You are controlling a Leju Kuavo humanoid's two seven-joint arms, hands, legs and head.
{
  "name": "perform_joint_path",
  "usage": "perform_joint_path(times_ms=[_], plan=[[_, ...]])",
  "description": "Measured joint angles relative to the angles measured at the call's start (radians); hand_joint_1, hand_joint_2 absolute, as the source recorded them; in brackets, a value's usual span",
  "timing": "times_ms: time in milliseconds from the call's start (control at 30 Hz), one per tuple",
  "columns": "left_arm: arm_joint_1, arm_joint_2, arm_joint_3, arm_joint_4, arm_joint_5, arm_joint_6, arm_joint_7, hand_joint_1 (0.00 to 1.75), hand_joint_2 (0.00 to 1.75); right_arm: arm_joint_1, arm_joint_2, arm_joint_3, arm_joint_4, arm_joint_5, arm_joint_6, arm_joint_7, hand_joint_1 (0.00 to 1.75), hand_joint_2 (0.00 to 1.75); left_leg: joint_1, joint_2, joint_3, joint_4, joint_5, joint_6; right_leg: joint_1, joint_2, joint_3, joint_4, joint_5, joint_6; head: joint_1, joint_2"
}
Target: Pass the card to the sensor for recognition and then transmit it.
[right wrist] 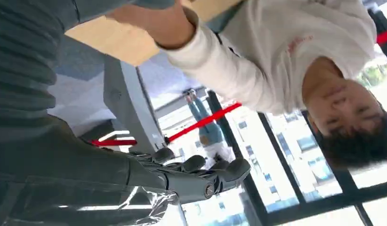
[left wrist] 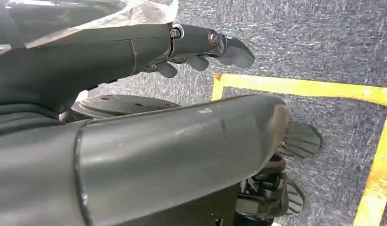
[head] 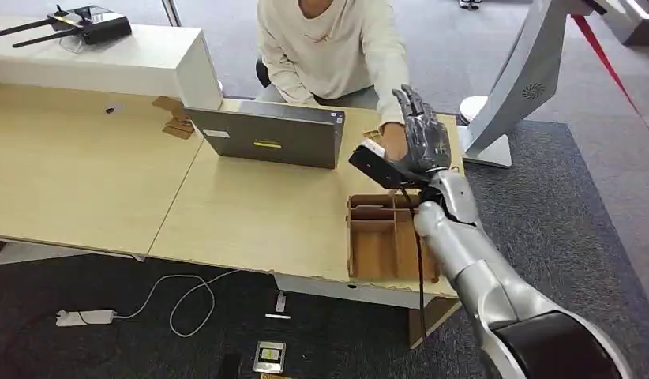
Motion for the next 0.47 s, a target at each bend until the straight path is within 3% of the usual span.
perform_joint_path(times_ms=[200,367,467], plan=[[0.007,0.000,0.000,0.000,0.049,-0.009,-0.007,0.00,0.00,-0.038,-0.051,-0.059,-0.029,-0.138,-0.142,-0.074,0.00,1.75,0.000,0.000,0.000,0.000,0.000,0.000,0.000,0.000,0.000,-0.001,0.000,0.000,0.000,0.000],[0.016,0.000,0.000,0.000,0.090,-0.001,-0.015,0.00,0.00,-0.042,-0.142,-0.131,-0.048,-0.239,-0.162,-0.085,0.00,1.75,-0.001,0.000,0.001,0.001,0.000,0.000,-0.001,0.000,0.000,-0.001,0.000,0.000,0.000,0.000],[0.020,0.000,0.000,0.000,0.113,0.017,-0.011,0.00,0.00,-0.033,-0.223,-0.197,-0.049,-0.320,-0.167,-0.097,0.00,1.75,-0.001,-0.001,0.001,0.001,0.000,0.000,-0.001,0.000,0.000,-0.002,0.000,0.000,0.000,0.000]])
